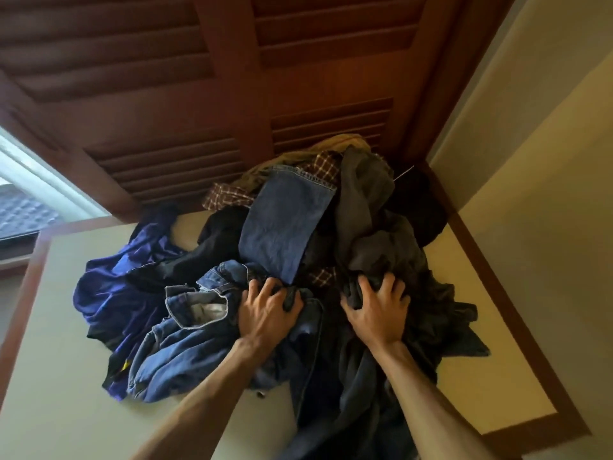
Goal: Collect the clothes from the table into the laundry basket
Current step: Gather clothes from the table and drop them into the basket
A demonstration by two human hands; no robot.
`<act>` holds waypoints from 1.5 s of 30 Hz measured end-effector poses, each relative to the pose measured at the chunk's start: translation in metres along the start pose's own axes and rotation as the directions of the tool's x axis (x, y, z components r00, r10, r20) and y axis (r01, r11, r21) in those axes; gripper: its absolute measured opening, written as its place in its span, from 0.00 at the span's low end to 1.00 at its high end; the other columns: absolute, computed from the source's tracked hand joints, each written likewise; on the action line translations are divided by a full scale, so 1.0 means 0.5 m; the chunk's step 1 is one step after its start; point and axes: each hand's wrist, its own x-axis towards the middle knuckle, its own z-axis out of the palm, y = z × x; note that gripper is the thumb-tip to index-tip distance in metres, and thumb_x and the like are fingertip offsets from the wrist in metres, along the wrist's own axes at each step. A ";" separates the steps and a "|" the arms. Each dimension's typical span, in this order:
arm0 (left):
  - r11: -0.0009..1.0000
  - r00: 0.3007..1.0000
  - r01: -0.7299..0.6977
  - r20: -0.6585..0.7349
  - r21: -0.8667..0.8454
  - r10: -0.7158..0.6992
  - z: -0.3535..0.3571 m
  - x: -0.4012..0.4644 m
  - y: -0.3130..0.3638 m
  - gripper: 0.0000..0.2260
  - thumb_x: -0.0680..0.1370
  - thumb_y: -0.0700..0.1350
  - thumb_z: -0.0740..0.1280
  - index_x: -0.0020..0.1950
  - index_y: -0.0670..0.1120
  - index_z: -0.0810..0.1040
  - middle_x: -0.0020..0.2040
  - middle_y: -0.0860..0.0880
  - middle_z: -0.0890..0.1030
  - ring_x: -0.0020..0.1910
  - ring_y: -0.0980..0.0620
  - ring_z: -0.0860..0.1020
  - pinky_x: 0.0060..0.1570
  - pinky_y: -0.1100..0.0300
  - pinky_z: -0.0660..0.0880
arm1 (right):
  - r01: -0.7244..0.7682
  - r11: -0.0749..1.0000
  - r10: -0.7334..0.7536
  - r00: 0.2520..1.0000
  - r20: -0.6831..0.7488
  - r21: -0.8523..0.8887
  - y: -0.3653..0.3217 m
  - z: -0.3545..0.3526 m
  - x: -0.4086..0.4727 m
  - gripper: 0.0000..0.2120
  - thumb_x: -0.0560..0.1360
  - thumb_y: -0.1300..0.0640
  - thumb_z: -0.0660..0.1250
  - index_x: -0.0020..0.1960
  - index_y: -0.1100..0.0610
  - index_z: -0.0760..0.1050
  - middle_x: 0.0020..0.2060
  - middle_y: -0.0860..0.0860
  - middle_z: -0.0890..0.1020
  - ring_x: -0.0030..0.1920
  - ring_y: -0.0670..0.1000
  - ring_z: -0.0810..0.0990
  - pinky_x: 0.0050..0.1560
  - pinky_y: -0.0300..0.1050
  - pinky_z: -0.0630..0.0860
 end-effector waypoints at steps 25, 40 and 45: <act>0.337 0.794 -0.582 -0.426 -0.740 0.435 -0.528 -0.216 0.283 0.11 0.75 0.50 0.69 0.44 0.45 0.87 0.48 0.51 0.85 0.43 0.51 0.83 0.44 0.51 0.80 | -0.193 0.872 0.473 0.568 -0.674 0.449 0.145 -0.597 -0.457 0.18 0.70 0.45 0.74 0.48 0.59 0.79 0.53 0.60 0.77 0.48 0.57 0.77 0.46 0.39 0.71; 0.171 0.576 -0.599 -0.273 -0.782 0.771 -0.455 -0.535 0.562 0.12 0.73 0.55 0.68 0.36 0.48 0.82 0.44 0.55 0.83 0.37 0.51 0.80 0.39 0.54 0.77 | -0.698 0.605 0.682 0.206 -0.702 0.383 0.346 -0.546 -0.973 0.21 0.70 0.41 0.73 0.55 0.53 0.79 0.60 0.56 0.75 0.55 0.56 0.77 0.50 0.47 0.78; 0.295 0.635 -0.564 -0.178 -0.771 0.751 -0.406 -0.622 0.627 0.11 0.72 0.55 0.69 0.40 0.48 0.84 0.44 0.53 0.85 0.42 0.46 0.82 0.41 0.56 0.74 | -0.839 0.509 0.843 0.441 -0.309 0.193 0.433 -0.383 -1.094 0.29 0.73 0.33 0.65 0.66 0.50 0.73 0.64 0.58 0.70 0.64 0.63 0.72 0.57 0.60 0.78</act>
